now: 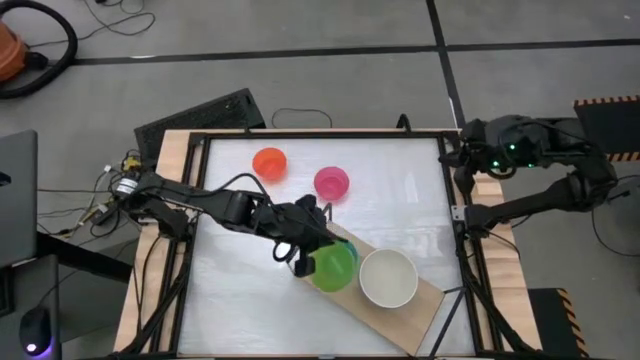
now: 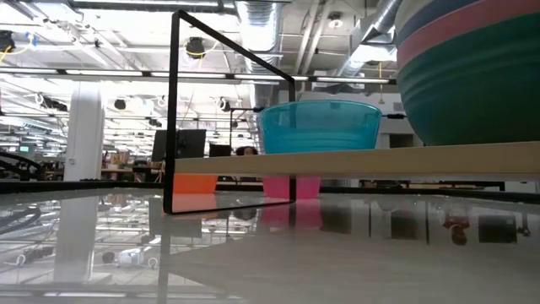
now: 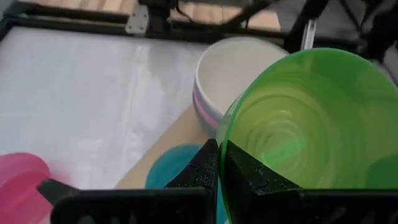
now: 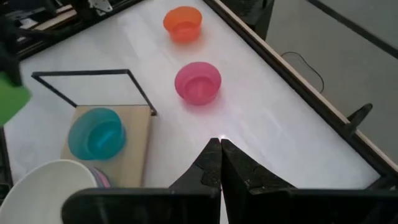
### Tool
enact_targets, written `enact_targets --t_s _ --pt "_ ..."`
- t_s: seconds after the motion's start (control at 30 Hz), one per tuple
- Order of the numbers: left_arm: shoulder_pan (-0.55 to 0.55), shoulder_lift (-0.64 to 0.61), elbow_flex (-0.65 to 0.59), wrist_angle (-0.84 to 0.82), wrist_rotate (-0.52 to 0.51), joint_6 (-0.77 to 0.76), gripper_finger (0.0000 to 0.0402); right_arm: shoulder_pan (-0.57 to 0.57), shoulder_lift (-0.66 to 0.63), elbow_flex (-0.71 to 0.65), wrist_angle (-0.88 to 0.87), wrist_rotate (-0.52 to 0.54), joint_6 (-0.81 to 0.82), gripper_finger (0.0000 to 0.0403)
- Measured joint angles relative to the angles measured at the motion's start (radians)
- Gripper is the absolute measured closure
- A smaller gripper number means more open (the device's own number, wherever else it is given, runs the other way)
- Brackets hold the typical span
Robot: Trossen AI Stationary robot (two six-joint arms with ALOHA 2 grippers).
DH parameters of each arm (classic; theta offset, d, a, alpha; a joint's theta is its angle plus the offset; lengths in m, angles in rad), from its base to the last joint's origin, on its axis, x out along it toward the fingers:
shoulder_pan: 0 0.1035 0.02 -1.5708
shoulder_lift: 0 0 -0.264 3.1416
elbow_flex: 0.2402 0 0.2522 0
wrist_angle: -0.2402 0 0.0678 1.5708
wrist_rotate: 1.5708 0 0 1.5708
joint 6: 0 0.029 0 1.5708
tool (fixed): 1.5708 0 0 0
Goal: Place and stack bowls onto a shelf
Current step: Stack the small green bowl on the small blue bowl on the shelf
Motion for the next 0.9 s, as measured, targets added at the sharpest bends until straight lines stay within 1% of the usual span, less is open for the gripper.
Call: enact_targets --t_s 0.07,0.17,0.23,0.3,0.43,0.53,0.6,0.73,0.83,0.9 --pt "0.002 0.000 -0.009 -0.004 0.008 0.067 0.0401 0.009 0.000 0.000 -0.002 -0.001 0.000 0.0381" --pt "0.012 -0.001 -0.009 0.009 0.011 0.234 0.0401 0.017 0.005 0.000 -0.003 -0.003 -0.001 0.0381" --pt "0.025 -0.001 -0.009 0.010 0.014 0.318 0.0401 0.024 0.006 0.000 -0.012 -0.003 -0.001 0.0381" --pt "0.051 0.004 -0.008 0.010 0.034 0.351 0.0401 0.033 0.007 0.000 -0.018 -0.003 0.006 0.0381" --pt "0.108 0.053 0.013 -0.005 0.091 0.400 0.0402 0.049 0.008 -0.001 -0.030 -0.003 0.038 0.0381" --pt "0.138 0.106 0.067 -0.006 0.154 0.459 0.0401 0.057 0.008 -0.001 -0.032 -0.002 0.050 0.0381" --pt "0.155 0.141 0.106 -0.042 0.194 0.491 0.0401 0.057 0.008 -0.001 -0.032 -0.002 0.051 0.0381" --pt "0.184 0.199 0.156 -0.146 0.223 0.560 0.0401 0.057 0.008 -0.001 -0.031 -0.001 0.059 0.0381" --pt "0.198 0.208 0.163 -0.160 0.268 0.602 0.0401 0.057 0.009 -0.001 -0.031 0.001 0.074 0.0381" --pt "0.200 0.213 0.165 -0.163 0.280 0.620 0.0401 0.057 0.012 -0.001 -0.031 0.001 0.077 0.0381"
